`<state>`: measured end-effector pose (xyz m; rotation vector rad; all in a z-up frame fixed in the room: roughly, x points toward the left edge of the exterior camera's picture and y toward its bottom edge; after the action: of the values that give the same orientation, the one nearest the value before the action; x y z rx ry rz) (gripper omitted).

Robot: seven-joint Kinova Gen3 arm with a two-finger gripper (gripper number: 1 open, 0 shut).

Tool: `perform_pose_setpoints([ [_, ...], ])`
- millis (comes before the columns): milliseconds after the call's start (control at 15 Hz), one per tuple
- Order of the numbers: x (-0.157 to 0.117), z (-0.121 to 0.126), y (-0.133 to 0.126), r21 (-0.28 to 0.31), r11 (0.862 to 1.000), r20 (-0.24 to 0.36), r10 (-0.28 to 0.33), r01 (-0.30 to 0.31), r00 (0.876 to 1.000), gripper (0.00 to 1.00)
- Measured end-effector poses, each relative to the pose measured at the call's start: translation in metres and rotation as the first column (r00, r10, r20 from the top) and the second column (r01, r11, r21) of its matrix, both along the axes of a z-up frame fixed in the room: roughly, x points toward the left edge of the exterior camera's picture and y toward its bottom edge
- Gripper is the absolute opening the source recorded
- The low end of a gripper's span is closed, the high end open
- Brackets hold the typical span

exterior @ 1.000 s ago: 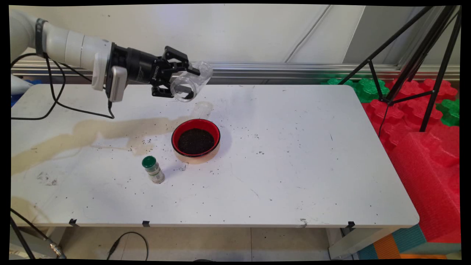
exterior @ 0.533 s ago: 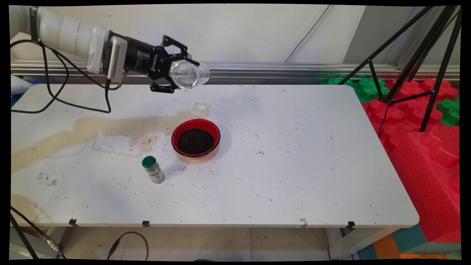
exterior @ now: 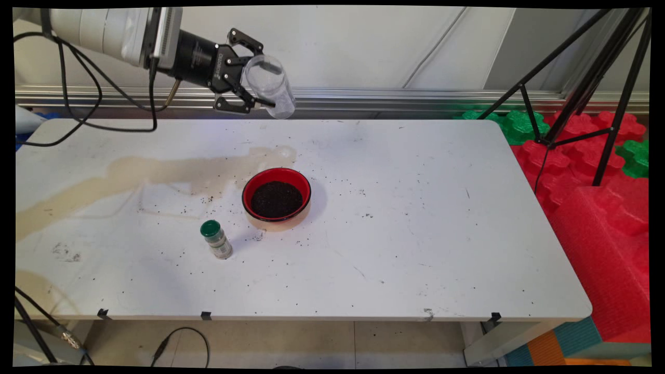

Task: Pour the black seasoning powder in the red bowl

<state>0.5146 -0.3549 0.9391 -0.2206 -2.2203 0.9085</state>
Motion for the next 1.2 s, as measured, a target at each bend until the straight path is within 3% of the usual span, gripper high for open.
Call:
perform_pose_setpoints([
  [200,0.001,0.008,-0.009,0.09,0.995,-0.079,0.056,-0.048,0.995,0.0],
  [400,0.002,0.015,-0.016,0.184,0.979,-0.145,0.11,-0.083,0.983,0.0],
  [733,0.003,0.019,-0.033,0.319,0.938,-0.229,0.215,-0.135,0.95,0.0],
  [1200,0.002,0.008,-0.06,0.442,0.878,-0.288,0.332,-0.183,0.898,0.0],
])
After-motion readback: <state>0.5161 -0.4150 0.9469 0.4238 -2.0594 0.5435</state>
